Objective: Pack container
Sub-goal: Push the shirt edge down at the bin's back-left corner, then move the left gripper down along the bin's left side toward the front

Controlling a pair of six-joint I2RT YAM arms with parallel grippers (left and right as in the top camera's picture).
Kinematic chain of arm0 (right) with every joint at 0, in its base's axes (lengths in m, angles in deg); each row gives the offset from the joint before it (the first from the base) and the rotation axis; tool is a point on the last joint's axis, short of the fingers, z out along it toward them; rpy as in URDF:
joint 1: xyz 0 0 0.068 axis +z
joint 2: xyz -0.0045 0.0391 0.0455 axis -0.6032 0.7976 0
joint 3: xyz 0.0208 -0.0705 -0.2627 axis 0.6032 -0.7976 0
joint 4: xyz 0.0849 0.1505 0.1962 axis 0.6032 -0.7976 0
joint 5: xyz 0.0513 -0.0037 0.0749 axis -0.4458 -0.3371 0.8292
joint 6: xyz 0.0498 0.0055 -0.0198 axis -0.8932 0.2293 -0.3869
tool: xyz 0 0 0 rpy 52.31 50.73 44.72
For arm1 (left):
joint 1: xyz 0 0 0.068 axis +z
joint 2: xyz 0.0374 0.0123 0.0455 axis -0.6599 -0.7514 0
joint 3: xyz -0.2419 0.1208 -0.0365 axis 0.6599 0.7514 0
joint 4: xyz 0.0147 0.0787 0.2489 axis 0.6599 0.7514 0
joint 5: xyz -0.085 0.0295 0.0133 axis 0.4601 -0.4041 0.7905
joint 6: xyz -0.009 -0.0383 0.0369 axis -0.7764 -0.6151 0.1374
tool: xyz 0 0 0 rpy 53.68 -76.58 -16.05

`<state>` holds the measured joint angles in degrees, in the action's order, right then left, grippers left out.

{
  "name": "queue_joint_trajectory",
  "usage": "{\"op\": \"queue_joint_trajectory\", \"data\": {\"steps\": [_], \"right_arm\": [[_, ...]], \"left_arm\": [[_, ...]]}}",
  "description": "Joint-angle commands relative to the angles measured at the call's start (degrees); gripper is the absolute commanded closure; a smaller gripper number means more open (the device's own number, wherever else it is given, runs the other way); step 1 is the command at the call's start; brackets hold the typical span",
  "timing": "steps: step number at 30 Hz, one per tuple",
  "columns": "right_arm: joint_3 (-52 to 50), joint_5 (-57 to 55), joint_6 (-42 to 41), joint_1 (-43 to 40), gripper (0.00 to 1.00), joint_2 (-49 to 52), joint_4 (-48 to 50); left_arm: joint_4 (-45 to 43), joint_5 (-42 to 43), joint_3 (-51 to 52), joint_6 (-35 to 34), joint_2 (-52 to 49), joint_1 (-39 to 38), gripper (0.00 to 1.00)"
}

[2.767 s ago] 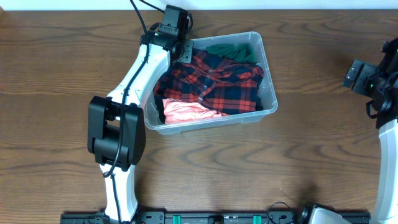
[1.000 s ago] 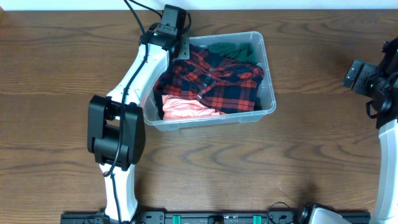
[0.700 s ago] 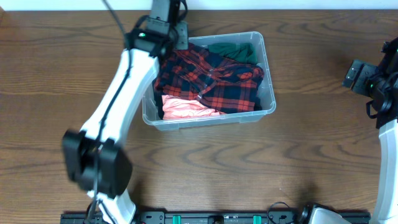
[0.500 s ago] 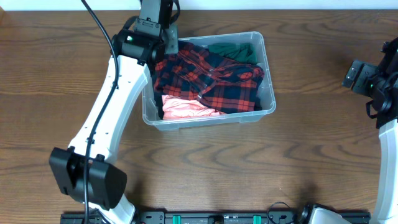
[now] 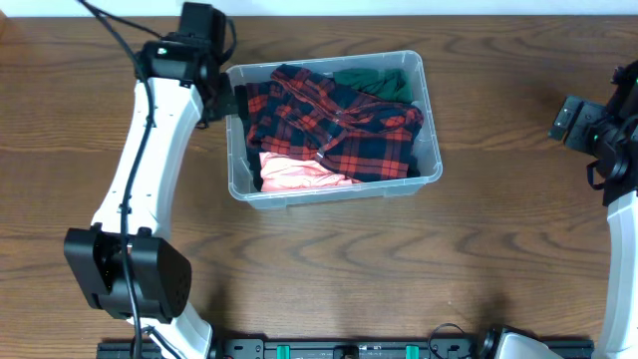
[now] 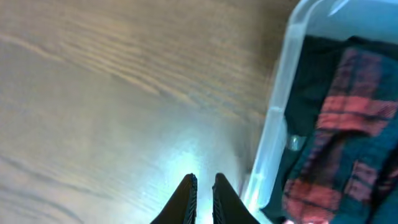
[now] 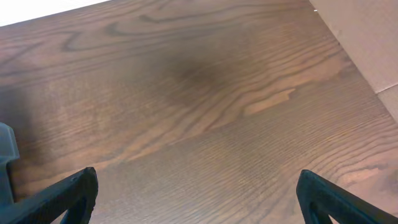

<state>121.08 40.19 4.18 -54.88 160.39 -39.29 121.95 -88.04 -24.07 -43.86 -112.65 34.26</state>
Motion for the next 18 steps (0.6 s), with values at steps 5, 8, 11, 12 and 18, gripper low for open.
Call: {"op": "queue_joint_trajectory", "data": {"steps": [5,8,11,12,18], "right_arm": [[0.07,0.0,-0.37,-0.15,0.01,0.11,-0.07],[0.07,0.0,-0.37,-0.15,0.01,0.11,-0.07],[0.07,0.0,-0.37,-0.15,0.01,0.11,-0.07],[0.07,0.0,-0.37,-0.15,0.01,0.11,-0.07],[0.07,0.0,-0.37,-0.15,0.01,0.11,-0.07]], "left_arm": [[11.15,6.14,0.22,-11.63,-0.15,1.49,0.94],[17.7,6.14,0.22,-15.89,-0.15,1.44,0.94],[22.38,6.93,0.28,-17.11,-0.15,1.44,0.94],[23.47,8.33,0.5,-17.09,-0.13,1.44,0.94],[26.25,17.44,6.01,-15.06,-0.11,0.44,0.94]]}}
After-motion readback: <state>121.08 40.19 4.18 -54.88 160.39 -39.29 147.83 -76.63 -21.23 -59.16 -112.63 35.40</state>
